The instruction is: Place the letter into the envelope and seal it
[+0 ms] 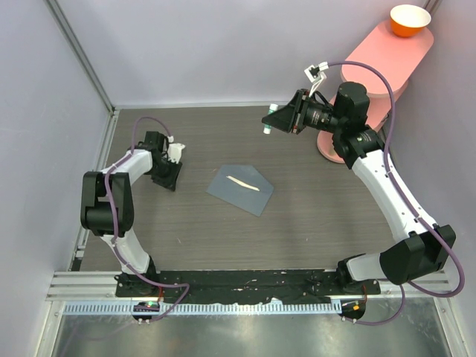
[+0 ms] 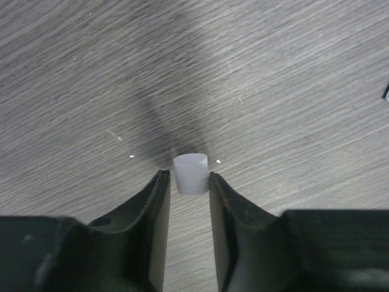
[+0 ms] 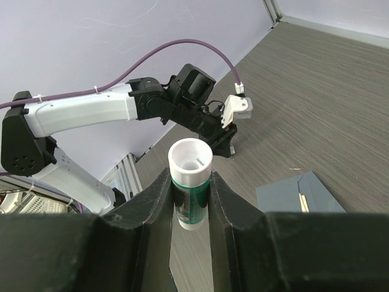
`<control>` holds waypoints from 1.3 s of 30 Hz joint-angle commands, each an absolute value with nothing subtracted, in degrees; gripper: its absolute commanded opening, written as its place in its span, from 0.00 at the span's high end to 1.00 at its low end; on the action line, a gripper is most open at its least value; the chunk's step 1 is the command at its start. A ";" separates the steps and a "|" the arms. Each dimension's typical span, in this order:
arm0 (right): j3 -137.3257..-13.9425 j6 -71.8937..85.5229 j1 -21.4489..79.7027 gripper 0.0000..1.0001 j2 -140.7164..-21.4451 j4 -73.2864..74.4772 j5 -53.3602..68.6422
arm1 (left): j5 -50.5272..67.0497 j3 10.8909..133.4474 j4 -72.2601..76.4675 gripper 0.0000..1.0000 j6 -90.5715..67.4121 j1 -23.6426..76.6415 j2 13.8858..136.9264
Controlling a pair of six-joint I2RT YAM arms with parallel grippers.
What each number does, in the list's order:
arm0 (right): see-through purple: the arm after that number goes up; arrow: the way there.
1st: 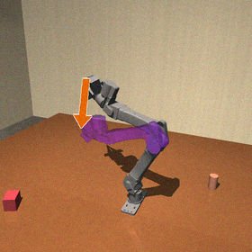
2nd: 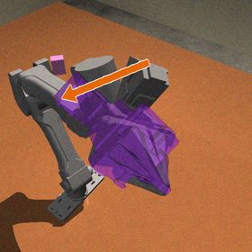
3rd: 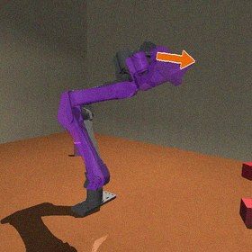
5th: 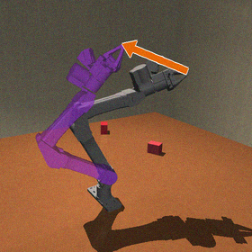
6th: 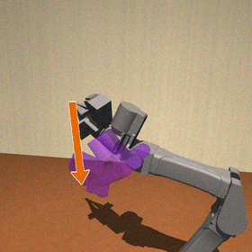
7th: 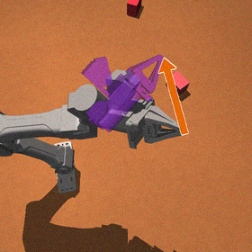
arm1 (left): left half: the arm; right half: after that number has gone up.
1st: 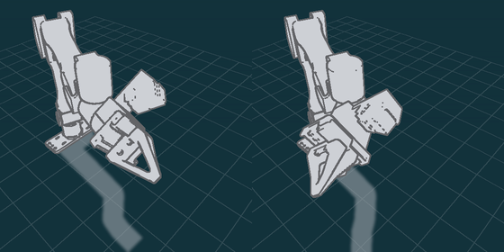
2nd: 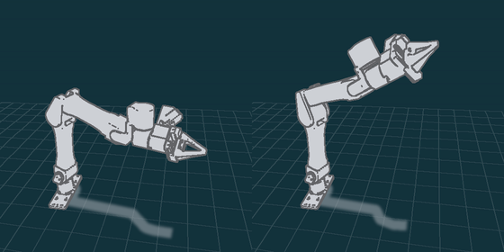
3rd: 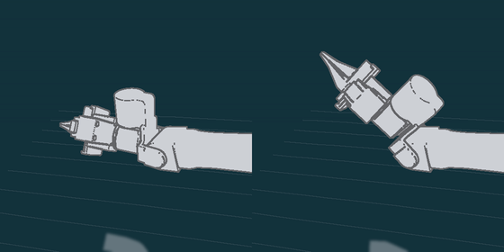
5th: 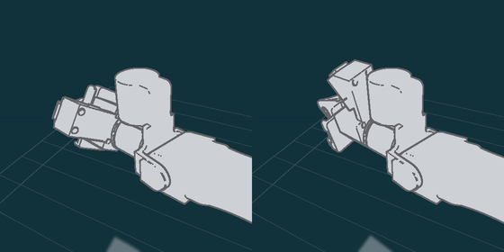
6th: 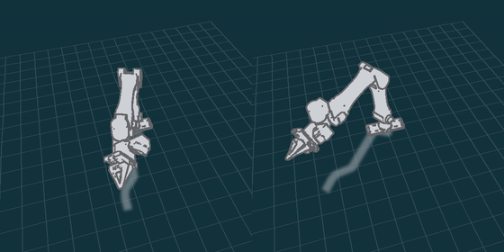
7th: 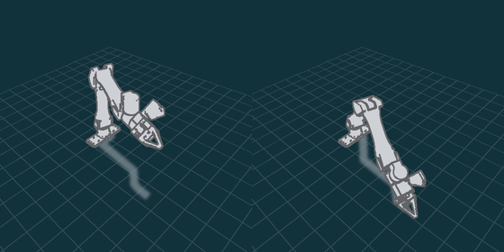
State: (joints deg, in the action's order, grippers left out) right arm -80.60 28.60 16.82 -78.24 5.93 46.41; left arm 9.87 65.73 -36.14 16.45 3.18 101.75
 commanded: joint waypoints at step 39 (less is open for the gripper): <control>-81.30 27.86 16.96 0.99 -77.52 4.83 48.87 | 9.84 65.92 -36.12 0.19 16.44 2.20 100.11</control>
